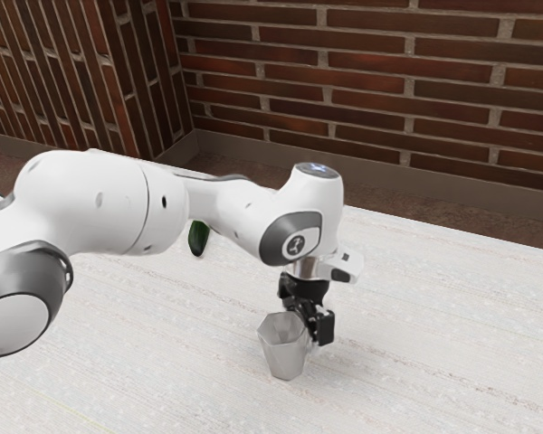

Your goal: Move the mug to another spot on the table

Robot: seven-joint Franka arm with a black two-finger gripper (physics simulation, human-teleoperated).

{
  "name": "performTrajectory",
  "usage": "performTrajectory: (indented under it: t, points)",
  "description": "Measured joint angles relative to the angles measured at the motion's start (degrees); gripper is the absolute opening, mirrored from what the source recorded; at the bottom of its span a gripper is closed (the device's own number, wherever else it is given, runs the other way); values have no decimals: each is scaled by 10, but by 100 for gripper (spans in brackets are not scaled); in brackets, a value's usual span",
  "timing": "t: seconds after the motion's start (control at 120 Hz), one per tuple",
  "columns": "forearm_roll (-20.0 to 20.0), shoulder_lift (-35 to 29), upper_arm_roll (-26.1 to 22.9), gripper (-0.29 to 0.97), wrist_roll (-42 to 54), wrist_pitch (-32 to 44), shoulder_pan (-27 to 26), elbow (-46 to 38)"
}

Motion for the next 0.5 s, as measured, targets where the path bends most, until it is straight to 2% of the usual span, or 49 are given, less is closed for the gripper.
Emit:
performTrajectory:
  t: [0.058,0.15,0.233,0.5]
  points:
    - [0,0,0,63,-6,0,0,-1]
    - [0,0,1,43,-15,0,0,-1]
    - [2,-2,1,33,-24,0,0,-1]
    - [15,-9,6,21,-47,-2,0,1]
